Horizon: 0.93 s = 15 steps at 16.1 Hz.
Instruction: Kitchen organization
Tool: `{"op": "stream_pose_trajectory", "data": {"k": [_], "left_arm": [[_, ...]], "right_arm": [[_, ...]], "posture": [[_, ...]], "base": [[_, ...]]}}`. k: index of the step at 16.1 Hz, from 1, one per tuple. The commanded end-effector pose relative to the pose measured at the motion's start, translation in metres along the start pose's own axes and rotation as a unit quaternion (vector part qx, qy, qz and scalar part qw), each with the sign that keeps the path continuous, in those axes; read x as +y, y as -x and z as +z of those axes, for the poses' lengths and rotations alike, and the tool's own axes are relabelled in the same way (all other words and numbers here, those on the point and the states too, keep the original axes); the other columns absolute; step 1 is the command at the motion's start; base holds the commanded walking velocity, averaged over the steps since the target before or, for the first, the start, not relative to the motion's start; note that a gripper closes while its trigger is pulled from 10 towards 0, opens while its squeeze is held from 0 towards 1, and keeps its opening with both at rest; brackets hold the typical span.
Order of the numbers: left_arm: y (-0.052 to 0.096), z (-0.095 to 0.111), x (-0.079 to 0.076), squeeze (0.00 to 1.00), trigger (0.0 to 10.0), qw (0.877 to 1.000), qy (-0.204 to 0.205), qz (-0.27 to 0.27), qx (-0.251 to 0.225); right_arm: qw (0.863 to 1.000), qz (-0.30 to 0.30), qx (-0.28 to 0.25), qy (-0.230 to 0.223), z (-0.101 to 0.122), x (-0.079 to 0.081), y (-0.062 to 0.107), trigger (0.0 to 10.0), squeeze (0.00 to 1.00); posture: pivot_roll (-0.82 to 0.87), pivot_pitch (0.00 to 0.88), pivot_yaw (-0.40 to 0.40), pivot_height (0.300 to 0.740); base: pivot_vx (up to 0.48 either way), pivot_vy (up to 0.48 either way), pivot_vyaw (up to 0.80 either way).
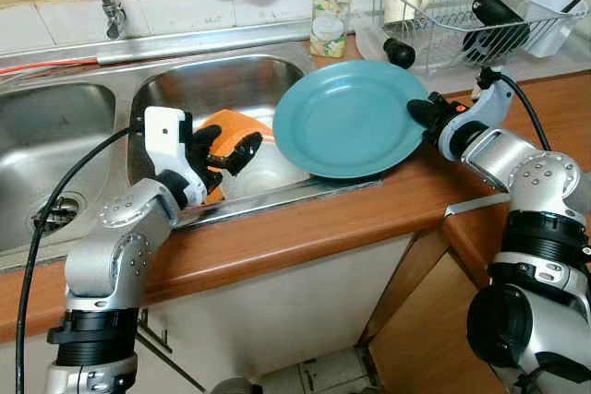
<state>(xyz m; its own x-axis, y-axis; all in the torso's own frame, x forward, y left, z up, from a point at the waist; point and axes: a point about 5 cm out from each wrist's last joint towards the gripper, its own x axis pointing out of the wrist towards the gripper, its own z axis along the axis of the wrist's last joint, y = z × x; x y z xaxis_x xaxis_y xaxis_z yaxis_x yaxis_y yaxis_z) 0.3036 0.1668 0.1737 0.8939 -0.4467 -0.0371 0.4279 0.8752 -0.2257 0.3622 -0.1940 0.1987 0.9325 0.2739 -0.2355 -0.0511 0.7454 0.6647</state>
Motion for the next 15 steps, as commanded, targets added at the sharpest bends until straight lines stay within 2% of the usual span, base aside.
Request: {"op": "stream_pose_trajectory", "data": {"k": [1, 2, 3, 4, 6, 7, 8, 9, 10, 12, 13, 14, 15], "left_arm": [[-0.002, 0.007, 0.000, 0.00, 10.0, 1.000, 0.006, 0.001, -0.013], [-0.002, 0.008, 0.000, 0.00, 10.0, 0.999, 0.025, -0.004, -0.020], [-0.002, 0.010, 0.000, 1.00, 10.0, 0.999, 0.041, -0.008, -0.027], [-0.002, 0.011, -0.001, 1.00, 10.0, 0.998, 0.055, -0.013, -0.032], [-0.002, 0.011, 0.001, 1.00, 10.0, 0.997, 0.066, -0.007, -0.038], [-0.002, 0.011, 0.003, 0.31, 10.0, 0.995, 0.085, 0.001, -0.043], [-0.003, 0.010, 0.003, 0.00, 10.0, 0.992, 0.114, -0.003, -0.049], [-0.004, 0.008, 0.003, 0.00, 10.0, 0.988, 0.147, -0.006, -0.055], [-0.004, 0.008, 0.003, 0.00, 10.0, 0.987, 0.151, -0.006, -0.055], [-0.006, 0.013, -0.005, 0.00, 10.0, 0.970, 0.220, -0.054, -0.085], [-0.006, 0.017, -0.012, 0.00, 7.8, 0.960, 0.248, -0.090, -0.097], [-0.005, 0.019, -0.015, 0.00, 0.2, 0.955, 0.256, -0.107, -0.103], [-0.004, 0.020, -0.016, 0.00, 0.0, 0.952, 0.261, -0.114, -0.110]], "right_arm": [[1.000, 0.020, -0.007, -0.007, 0.004, 0.009, 0.001, 0.0, 0.00], [0.999, 0.050, -0.015, -0.014, 0.006, 0.017, 0.002, 0.0, 0.00], [0.996, 0.088, -0.025, -0.012, 0.010, 0.028, 0.005, 0.0, 0.00], [0.991, 0.131, -0.039, -0.003, 0.015, 0.040, 0.008, 0.0, 0.00], [0.983, 0.177, -0.048, -0.001, 0.018, 0.052, 0.014, 0.0, 0.00], [0.977, 0.209, -0.049, 0.004, 0.017, 0.060, 0.018, 0.0, 0.00], [0.969, 0.244, -0.046, 0.004, 0.015, 0.069, 0.023, 0.0, 0.00], [0.958, 0.283, -0.038, 0.003, 0.009, 0.078, 0.028, 0.0, 0.00], [0.957, 0.287, -0.037, 0.003, 0.008, 0.079, 0.029, 0.0, 0.00], [0.952, 0.306, -0.030, 0.005, 0.002, 0.084, 0.031, 0.0, 0.00], [0.950, 0.310, -0.028, 0.003, 0.001, 0.085, 0.032, 0.0, 0.00], [0.951, 0.309, -0.028, 0.002, 0.000, 0.085, 0.032, 0.0, 0.00], [0.951, 0.308, -0.029, 0.001, 0.000, 0.085, 0.032, 0.0, 0.00]], "posture": [[-0.04, 0.000, 0.043, 0.740], [-0.04, 0.000, 0.043, 0.740], [-0.03, 0.000, 0.042, 0.740], [-0.04, 0.000, 0.043, 0.740], [-0.04, 0.000, 0.044, 0.740], [-0.04, 0.000, 0.044, 0.740], [-0.04, 0.000, 0.042, 0.740], [-0.03, 0.000, 0.040, 0.740], [-0.03, 0.000, 0.040, 0.740], [-0.03, 0.000, 0.040, 0.740], [-0.03, 0.000, 0.038, 0.740], [-0.03, 0.000, 0.039, 0.740], [-0.03, 0.000, 0.039, 0.740]], "base": [[0.000, 0.000, 0.00], [0.000, 0.000, 0.00], [0.000, 0.000, 0.00], [0.000, 0.000, 0.00], [0.000, 0.000, 0.00], [0.000, 0.000, 0.00], [0.000, 0.000, 0.00], [0.000, 0.000, 0.00], [0.000, 0.000, 0.00], [0.000, 0.000, 0.00], [0.000, 0.000, 0.00], [0.000, 0.000, 0.00], [0.000, 0.000, 0.00]]}}
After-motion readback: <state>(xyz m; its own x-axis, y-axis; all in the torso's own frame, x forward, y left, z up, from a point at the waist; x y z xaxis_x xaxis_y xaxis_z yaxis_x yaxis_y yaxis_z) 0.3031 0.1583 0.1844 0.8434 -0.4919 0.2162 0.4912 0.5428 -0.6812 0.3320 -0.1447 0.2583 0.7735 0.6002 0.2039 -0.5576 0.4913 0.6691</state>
